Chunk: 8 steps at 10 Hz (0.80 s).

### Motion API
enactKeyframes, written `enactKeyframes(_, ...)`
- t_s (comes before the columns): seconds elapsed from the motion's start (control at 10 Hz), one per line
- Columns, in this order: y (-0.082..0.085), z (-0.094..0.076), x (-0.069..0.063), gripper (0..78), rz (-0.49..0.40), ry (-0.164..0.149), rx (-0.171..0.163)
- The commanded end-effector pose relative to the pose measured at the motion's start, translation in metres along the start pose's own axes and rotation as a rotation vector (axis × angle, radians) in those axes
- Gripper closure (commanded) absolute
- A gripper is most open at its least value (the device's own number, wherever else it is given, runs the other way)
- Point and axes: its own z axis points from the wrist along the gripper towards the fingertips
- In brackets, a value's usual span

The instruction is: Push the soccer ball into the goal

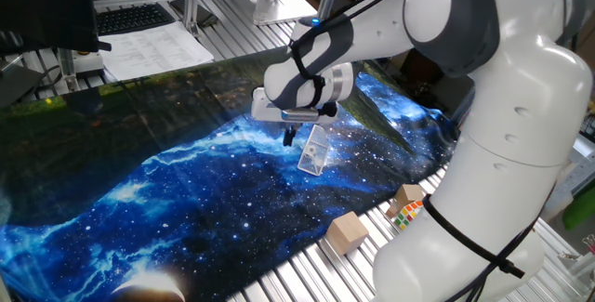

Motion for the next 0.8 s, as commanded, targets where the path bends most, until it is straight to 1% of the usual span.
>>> enactKeyframes(0.1, 0.018, 0.002, 0.008, 77.6, -0.036, -0.016, -0.06)
enactKeyframes(0.2, 0.02, 0.005, 0.007, 77.6, -0.056, -0.02, -0.065)
enactKeyframes(0.4, 0.024, 0.007, 0.005, 77.6, -0.086, -0.025, -0.093)
enactKeyframes(0.6, 0.028, 0.002, 0.002, 77.6, -0.083, -0.028, -0.085)
enactKeyframes(0.8, 0.028, 0.001, 0.002, 77.6, -0.079, -0.04, -0.06)
